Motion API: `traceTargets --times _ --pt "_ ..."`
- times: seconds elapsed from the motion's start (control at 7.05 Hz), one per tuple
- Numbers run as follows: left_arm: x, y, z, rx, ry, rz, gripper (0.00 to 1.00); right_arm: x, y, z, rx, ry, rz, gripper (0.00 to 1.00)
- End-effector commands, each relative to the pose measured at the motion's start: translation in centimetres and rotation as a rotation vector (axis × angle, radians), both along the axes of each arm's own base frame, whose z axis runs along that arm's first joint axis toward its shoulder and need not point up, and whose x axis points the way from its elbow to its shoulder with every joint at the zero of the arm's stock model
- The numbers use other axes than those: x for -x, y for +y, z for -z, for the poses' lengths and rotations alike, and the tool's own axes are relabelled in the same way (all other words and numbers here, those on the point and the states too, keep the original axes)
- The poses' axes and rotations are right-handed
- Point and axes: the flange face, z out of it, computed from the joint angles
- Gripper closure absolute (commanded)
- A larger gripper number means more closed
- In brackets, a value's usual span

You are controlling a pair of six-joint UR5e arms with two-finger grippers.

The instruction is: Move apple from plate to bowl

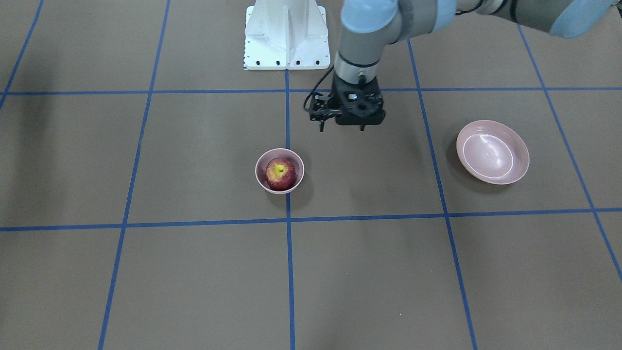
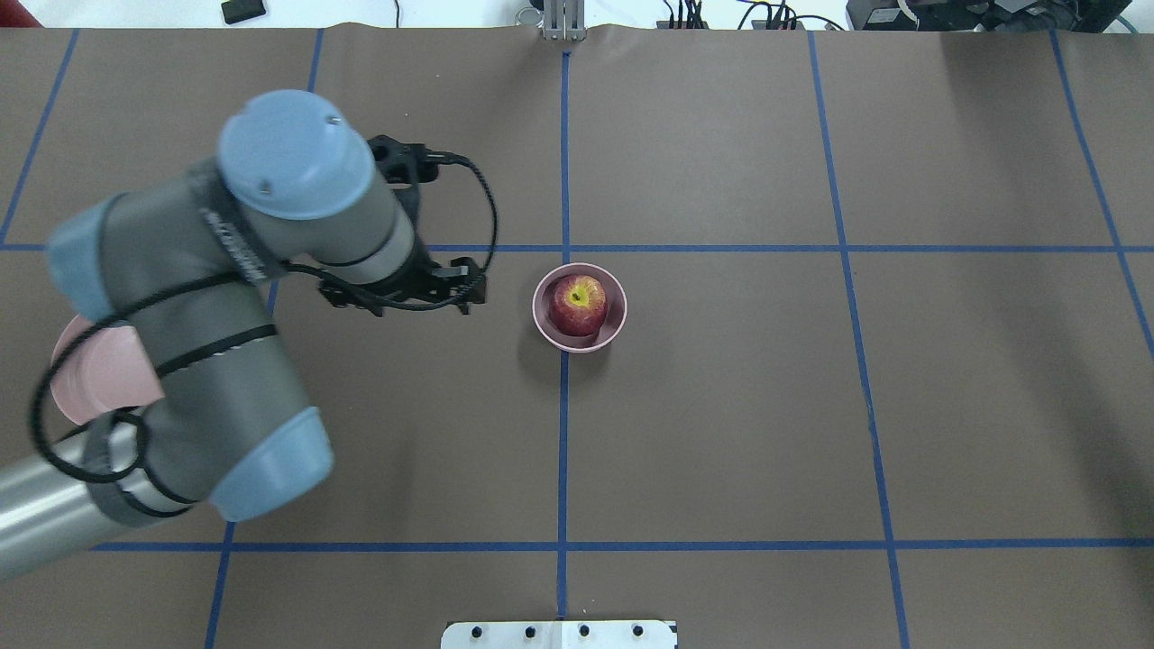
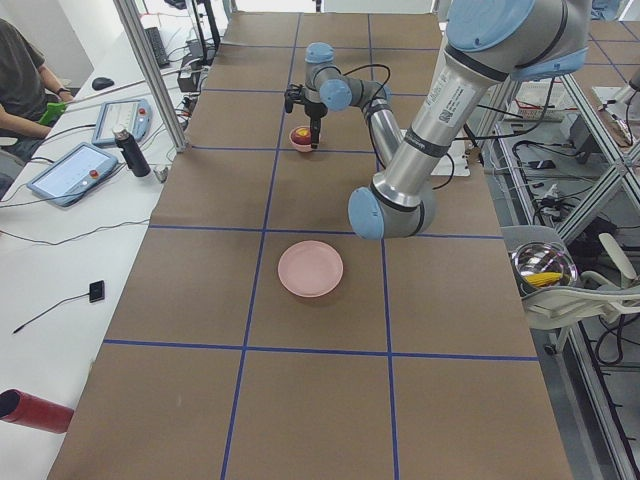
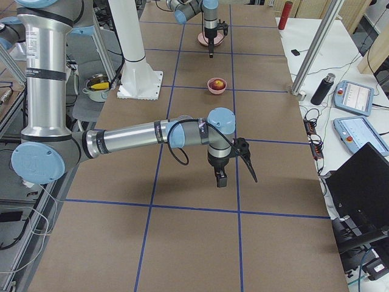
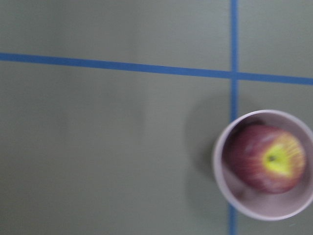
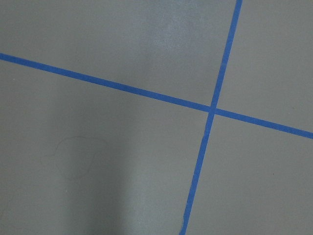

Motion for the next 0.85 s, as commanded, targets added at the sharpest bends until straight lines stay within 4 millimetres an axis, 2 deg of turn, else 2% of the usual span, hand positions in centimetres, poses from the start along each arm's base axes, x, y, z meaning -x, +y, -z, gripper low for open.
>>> traceTargets --times 0.0,0.14,0.28,0.43,0.57,0.71 --pt "17.6 -1.7 -11.7 -0.09 -0.032 -0.149 0.02 0.0 -0.1 -0.2 0.002 0.0 0.0 0.0" --pt "26.4 -1.0 -19.8 -0.13 -0.025 -0.214 0.02 0.0 -0.1 -0.2 0.002 -0.001 0.0 0.0" --pt "33.5 -1.1 -27.5 -0.167 -0.015 -0.238 0.02 0.1 -0.4 0.2 -0.007 -0.001 0.0 0.0" --pt "40.3 -2.2 -34.5 -0.187 0.021 -0.231 0.02 0.1 -1.0 0.8 -0.018 0.0 -0.001 0.0" --pt "41.9 -2.4 -36.8 -0.186 0.062 -0.234 0.02 0.1 -0.9 0.7 -0.017 0.0 0.0 0.0" --pt "41.9 -2.6 -36.6 -0.188 0.06 -0.231 0.02 0.1 -0.8 0.9 -0.02 -0.007 0.0 0.0"
